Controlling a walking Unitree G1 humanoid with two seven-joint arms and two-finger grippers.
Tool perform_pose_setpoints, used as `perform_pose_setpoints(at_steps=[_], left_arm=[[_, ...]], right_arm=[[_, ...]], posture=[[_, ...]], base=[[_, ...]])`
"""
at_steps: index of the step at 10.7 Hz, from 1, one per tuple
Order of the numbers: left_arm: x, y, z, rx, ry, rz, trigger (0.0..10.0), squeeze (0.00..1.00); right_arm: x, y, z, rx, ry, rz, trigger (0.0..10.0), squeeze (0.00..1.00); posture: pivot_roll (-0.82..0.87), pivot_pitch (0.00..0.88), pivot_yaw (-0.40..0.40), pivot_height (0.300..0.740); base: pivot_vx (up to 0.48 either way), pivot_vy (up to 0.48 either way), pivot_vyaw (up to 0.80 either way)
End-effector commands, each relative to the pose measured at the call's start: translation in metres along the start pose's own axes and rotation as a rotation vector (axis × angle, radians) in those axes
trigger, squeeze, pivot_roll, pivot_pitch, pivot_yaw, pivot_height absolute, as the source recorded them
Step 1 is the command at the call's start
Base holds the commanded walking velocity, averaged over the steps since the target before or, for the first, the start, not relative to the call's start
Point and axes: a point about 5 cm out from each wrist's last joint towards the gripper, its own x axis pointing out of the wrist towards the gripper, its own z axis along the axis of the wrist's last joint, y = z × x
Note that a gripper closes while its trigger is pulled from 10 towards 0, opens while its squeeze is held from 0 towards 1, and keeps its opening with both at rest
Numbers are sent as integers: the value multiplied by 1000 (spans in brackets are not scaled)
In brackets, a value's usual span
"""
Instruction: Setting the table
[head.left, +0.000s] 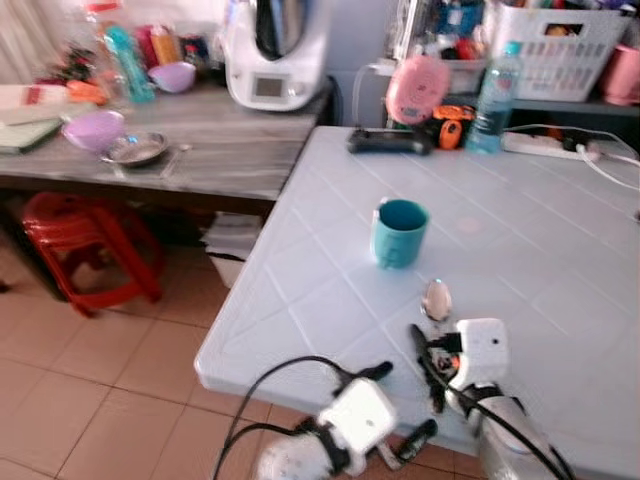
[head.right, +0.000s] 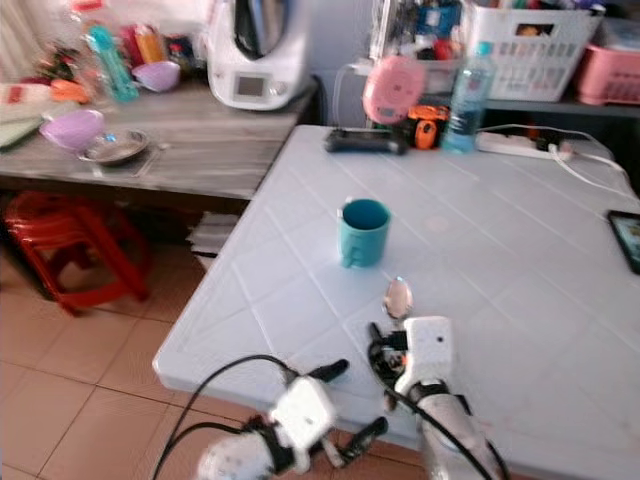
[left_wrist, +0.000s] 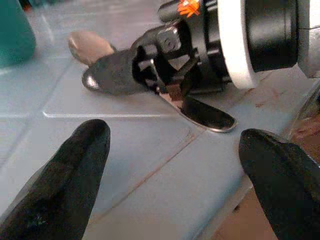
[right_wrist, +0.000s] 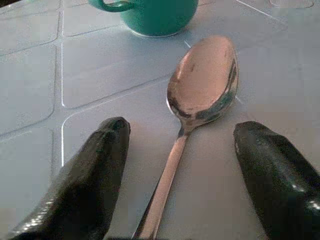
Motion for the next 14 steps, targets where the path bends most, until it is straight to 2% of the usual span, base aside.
perform_pose_setpoints(at_steps=[1,2,3,4,5,6,7,8,9,10,11,13,14], left_arm=[[41,-35,27,-75,-44,-13,10000,0],[34,37,51,20,-95,202,10000,0],[-2,101,59,70,-114,310,10000,0],[-49,165,62,146,-96,451,10000,0],[-116,238,55,176,-56,684,10000,0],[-138,257,45,168,-32,818,10000,0],[-135,255,41,170,-26,826,10000,0],[-127,248,38,159,-16,802,10000,0],[-119,239,36,108,-24,749,10000,0],[-116,233,33,77,-26,690,10000,0],[-108,220,20,18,-42,553,10000,0],[-107,214,21,20,-45,472,10000,0],[-109,212,22,45,-49,351,10000,0]], right_arm=[[-1,12,-10,29,62,55,0,0],[-3,12,-16,26,92,62,980,0],[-3,12,-16,27,93,60,980,0],[-3,12,-15,28,90,58,1804,0],[-2,12,-14,31,86,53,2353,0],[-3,13,-14,34,85,53,2667,0],[-4,14,-15,36,87,52,3725,0],[-4,16,-16,46,88,54,9373,0],[-5,19,-17,49,87,56,9333,0],[-5,18,-18,50,89,52,10000,0],[-7,17,-20,52,98,41,10000,0],[-9,16,-21,49,107,35,10000,0],[-9,14,-22,46,117,33,10000,0]], posture=[[-3,11,53,740],[-3,10,53,740],[-3,9,55,740],[-5,8,60,740],[-7,8,65,740],[-7,7,67,740],[-1,10,71,740],[4,12,77,740],[6,15,81,740],[7,17,83,740],[7,22,80,740],[3,26,77,740],[1,26,73,740]], base=[[0,0,0],[0,0,0],[0,0,0],[0,0,0],[0,0,0],[0,0,0],[0,0,0],[0,0,0],[0,0,0],[0,0,0],[0,0,0],[0,0,0],[0,0,0]])
